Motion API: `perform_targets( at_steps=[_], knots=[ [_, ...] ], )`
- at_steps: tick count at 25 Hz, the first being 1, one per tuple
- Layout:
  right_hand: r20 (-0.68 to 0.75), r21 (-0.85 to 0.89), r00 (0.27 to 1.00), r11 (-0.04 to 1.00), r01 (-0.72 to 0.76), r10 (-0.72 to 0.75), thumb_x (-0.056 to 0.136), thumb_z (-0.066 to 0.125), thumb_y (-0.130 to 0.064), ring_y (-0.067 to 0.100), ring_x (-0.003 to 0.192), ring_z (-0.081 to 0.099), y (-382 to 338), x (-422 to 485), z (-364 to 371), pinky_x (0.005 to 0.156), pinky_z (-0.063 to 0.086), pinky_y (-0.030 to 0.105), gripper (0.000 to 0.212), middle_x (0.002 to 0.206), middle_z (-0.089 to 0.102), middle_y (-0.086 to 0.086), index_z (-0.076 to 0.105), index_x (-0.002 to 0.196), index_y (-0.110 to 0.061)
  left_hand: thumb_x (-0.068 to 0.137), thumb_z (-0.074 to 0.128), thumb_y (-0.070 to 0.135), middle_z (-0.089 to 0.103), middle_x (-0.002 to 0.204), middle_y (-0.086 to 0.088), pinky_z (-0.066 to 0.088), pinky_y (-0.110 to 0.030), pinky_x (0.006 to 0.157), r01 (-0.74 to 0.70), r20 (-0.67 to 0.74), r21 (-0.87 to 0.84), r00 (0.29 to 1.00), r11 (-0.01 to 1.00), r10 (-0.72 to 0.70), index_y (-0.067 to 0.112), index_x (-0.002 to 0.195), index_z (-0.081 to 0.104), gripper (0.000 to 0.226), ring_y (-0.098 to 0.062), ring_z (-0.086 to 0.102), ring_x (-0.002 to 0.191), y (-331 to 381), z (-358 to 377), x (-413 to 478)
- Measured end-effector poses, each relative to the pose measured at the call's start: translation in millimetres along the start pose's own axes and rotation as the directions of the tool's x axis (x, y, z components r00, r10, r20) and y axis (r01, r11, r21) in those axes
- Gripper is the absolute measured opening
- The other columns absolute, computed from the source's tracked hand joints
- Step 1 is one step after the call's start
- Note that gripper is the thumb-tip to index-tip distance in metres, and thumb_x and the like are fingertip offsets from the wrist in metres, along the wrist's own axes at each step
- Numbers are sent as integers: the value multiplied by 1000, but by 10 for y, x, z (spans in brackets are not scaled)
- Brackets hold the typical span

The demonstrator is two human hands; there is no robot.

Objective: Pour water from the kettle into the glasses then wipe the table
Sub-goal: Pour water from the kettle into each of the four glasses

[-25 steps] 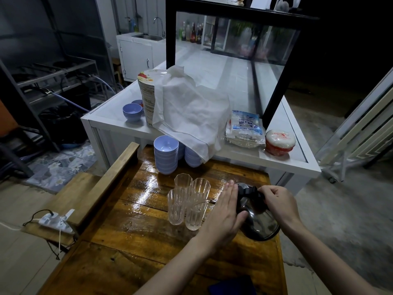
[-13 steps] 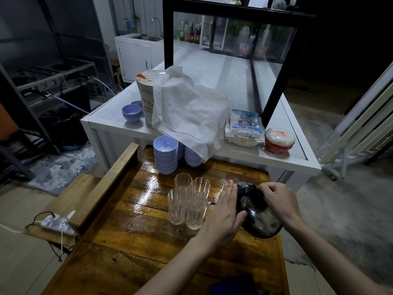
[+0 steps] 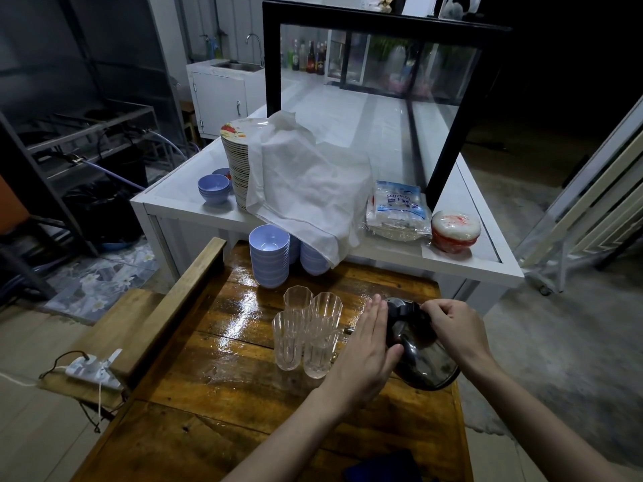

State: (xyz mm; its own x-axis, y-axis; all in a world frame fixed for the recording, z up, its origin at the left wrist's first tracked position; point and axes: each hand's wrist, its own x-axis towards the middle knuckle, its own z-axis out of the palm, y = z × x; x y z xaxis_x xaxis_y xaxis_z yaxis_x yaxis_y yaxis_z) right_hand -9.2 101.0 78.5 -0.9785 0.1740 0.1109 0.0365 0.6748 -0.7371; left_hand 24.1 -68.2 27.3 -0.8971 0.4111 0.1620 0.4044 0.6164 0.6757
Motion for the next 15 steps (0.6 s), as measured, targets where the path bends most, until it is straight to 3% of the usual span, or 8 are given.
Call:
perform_targets(
  at_steps=[9,15],
  knots=[
    [-11,13,1000,1000,-3,3,93,59,-23,25,63,66,6,8,-4,61,54,41,37,59,69,9,72,60,-12,103,29,40,-20,158,3,-7,-24,119,-5,-3,-1,1000,1000,5,14,152,-11,68,-5,-21,145,-12,10,14],
    [-51,209,991,971,-113,126,94,56,-22,35,66,65,128,-131,52,59,52,43,39,60,67,15,70,61,-7,92,11,57,-13,161,-2,-8,-25,120,-30,29,82,999,996,28,13,153,-5,76,-9,-17,147,34,-34,60]
  ],
)
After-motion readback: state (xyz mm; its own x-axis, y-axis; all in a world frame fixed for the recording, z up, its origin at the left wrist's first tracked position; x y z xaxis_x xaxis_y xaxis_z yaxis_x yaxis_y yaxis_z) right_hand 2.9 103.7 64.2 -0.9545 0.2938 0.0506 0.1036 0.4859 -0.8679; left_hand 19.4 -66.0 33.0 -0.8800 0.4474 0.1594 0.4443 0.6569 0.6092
